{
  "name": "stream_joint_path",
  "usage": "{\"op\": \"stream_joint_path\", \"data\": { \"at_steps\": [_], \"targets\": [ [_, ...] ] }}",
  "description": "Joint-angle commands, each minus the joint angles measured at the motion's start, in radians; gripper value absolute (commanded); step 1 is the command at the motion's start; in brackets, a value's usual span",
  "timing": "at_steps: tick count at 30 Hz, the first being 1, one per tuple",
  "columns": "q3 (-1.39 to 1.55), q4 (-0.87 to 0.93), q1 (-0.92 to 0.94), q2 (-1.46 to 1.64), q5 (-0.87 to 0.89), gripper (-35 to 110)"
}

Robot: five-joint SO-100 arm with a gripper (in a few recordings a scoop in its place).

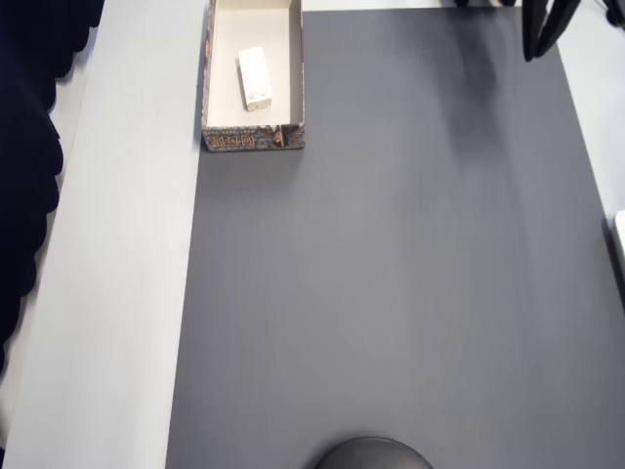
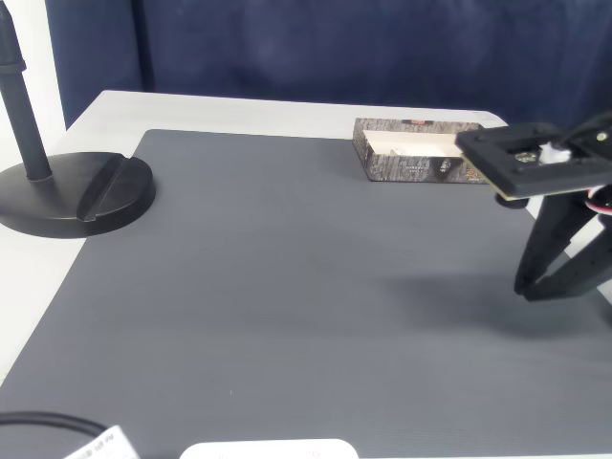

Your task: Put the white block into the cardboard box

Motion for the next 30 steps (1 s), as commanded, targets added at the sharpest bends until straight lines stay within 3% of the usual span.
{"op": "stream_joint_path", "data": {
  "at_steps": [1,9,30],
  "targets": [
    [0.107,-0.028,0.018,0.141,-0.005,-2],
    [0.336,-0.035,0.043,0.437,-0.031,-2],
    [0.489,-0.058,0.061,0.623,-0.067,-2]
  ]
}}
